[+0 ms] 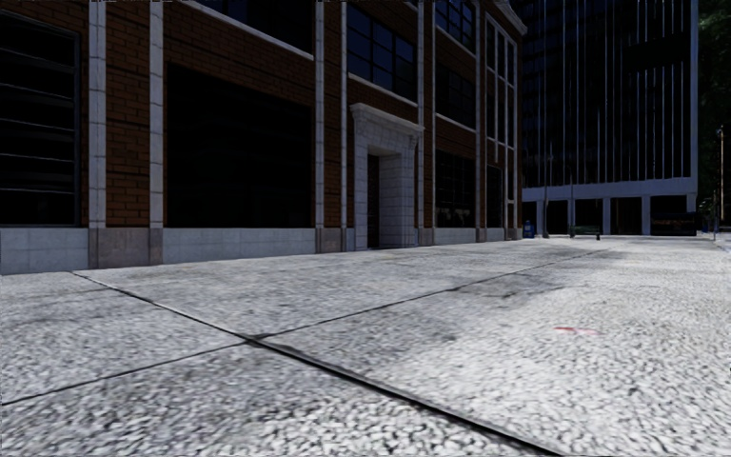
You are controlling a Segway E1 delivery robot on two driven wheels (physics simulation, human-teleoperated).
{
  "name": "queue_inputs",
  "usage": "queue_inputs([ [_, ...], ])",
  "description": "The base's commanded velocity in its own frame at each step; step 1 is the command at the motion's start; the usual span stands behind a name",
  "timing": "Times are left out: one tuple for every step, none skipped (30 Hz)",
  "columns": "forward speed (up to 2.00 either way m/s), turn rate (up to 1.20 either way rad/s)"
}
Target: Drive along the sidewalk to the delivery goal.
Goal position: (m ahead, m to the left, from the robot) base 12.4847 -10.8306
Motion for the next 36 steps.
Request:
queue_inputs([
  [2.0, -0.58],
  [2.0, -0.58],
  [2.0, -0.58],
  [2.0, -0.58],
  [2.0, -0.58],
  [2.0, -0.58],
  [2.0, -0.58],
  [2.0, -0.58],
  [2.0, -0.58],
  [2.0, -0.58],
  [2.0, -0.58],
  [2.0, -0.58],
  [2.0, -0.58],
  [2.0, -0.58],
  [2.0, -0.58],
  [2.0, -0.58],
  [2.0, -0.58],
  [2.0, -0.58],
  [2.0, -0.58],
  [2.0, -0.58],
  [2.0, -0.58],
  [2.0, -0.58],
  [2.0, -0.58],
  [2.0, -0.58],
  [2.0, -0.58],
  [2.0, -0.58],
  [2.0, -0.58],
  [2.0, -0.58],
  [2.0, -0.57],
  [2.0, -0.55],
  [2.0, -0.55],
  [2.0, -0.55],
  [2.0, -0.52],
  [2.0, -0.44],
  [2.0, -0.33],
  [2.0, -0.3],
])
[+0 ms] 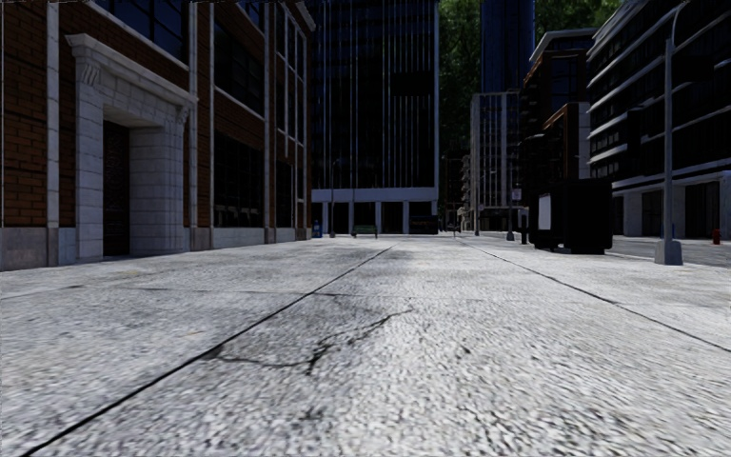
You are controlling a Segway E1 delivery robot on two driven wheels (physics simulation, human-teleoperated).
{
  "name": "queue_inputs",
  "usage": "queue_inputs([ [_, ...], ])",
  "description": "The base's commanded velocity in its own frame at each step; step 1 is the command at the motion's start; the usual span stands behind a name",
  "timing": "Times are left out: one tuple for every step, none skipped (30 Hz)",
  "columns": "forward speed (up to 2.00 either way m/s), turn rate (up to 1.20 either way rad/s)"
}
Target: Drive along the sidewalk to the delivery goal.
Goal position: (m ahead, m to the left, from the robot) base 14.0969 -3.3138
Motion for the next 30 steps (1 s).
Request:
queue_inputs([
  [2.0, -0.3],
  [2.0, -0.29],
  [2.0, -0.29],
  [2.0, -0.29],
  [2.0, -0.29],
  [2.0, -0.29],
  [2.0, -0.19],
  [2.0, -0.04],
  [2.0, -0.04],
  [2.0, 0.0],
  [2.0, 0.0],
  [2.0, 0.0],
  [2.0, 0.0],
  [2.0, 0.0],
  [2.0, 0.0],
  [2.0, 0.0],
  [2.0, 0.0],
  [2.0, -0.14],
  [2.0, -0.14],
  [2.0, -0.24],
  [2.0, -0.28],
  [2.0, -0.28],
  [2.0, -0.29],
  [2.0, -0.29],
  [2.0, -0.29],
  [2.0, -0.29],
  [2.0, -0.31],
  [2.0, -0.31],
  [2.0, -0.33],
  [2.0, -0.35],
])
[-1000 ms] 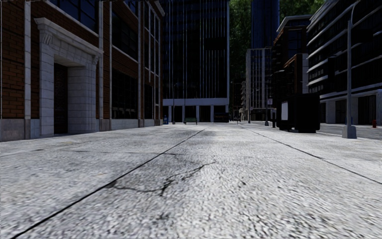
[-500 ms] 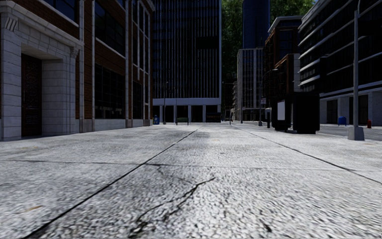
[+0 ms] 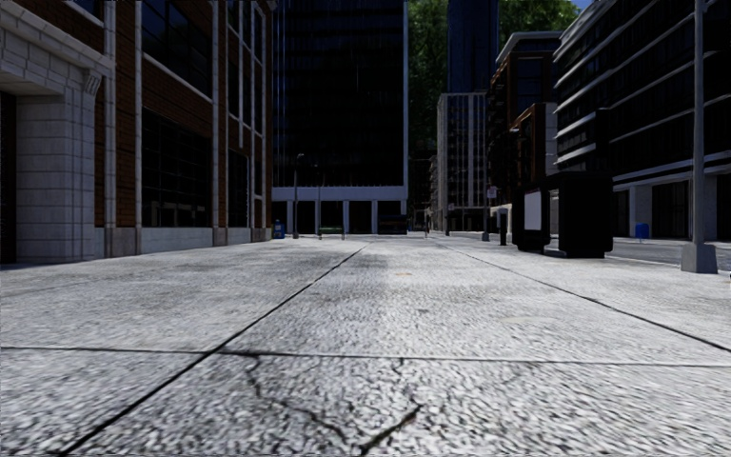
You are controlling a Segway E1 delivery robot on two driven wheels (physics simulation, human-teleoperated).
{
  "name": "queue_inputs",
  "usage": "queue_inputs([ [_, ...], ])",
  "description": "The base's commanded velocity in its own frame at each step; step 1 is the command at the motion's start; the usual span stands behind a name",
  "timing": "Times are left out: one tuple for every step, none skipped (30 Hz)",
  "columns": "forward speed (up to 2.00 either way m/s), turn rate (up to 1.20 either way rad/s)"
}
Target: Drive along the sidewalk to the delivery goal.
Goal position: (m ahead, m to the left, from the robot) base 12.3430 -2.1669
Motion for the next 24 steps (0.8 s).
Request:
queue_inputs([
  [2.0, -0.35],
  [2.0, -0.35],
  [2.0, -0.35],
  [2.0, -0.35],
  [2.0, -0.35],
  [2.0, -0.35],
  [2.0, -0.35],
  [2.0, -0.35],
  [2.0, -0.35],
  [2.0, -0.35],
  [2.0, -0.35],
  [2.0, -0.35],
  [2.0, -0.35],
  [2.0, -0.35],
  [2.0, -0.35],
  [2.0, -0.35],
  [2.0, -0.35],
  [2.0, -0.35],
  [2.0, -0.35],
  [2.0, -0.35],
  [2.0, -0.35],
  [2.0, -0.35],
  [2.0, -0.35],
  [2.0, -0.35],
])
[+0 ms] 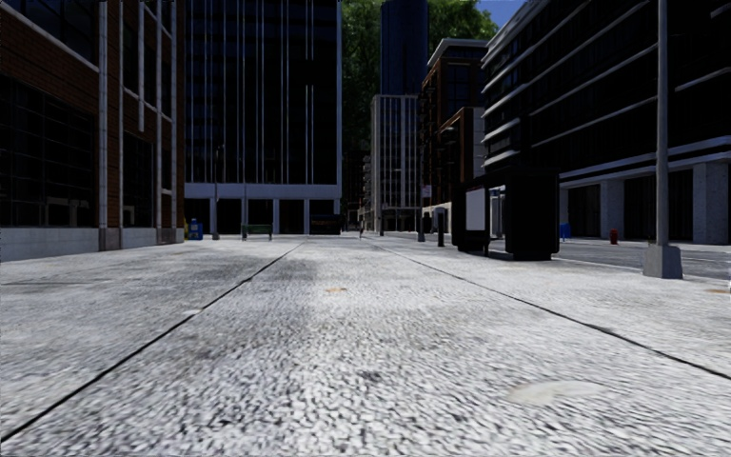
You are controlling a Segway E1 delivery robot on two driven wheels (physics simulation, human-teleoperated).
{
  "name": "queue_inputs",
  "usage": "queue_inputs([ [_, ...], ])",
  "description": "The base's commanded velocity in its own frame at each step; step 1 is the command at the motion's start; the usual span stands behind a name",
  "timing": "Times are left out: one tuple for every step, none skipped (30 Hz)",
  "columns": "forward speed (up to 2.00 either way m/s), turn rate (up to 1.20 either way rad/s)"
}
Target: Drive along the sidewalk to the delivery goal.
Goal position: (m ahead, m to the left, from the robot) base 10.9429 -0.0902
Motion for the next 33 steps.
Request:
queue_inputs([
  [2.0, -0.35],
  [2.0, -0.35],
  [2.0, -0.35],
  [2.0, -0.35],
  [2.0, -0.35],
  [2.0, -0.35],
  [2.0, -0.35],
  [2.0, -0.35],
  [2.0, -0.35],
  [2.0, -0.35],
  [2.0, -0.3],
  [2.0, -0.15],
  [2.0, 0.0],
  [2.0, 0.0],
  [2.0, 0.0],
  [2.0, 0.0],
  [2.0, 0.0],
  [2.0, 0.0],
  [2.0, 0.0],
  [2.0, 0.0],
  [2.0, 0.0],
  [2.0, 0.0],
  [2.0, 0.0],
  [2.0, 0.0],
  [2.0, 0.0],
  [2.0, 0.0],
  [2.0, 0.0],
  [2.0, 0.0],
  [2.0, 0.0],
  [2.0, 0.0],
  [2.0, 0.0],
  [2.0, 0.0],
  [2.0, 0.0],
])
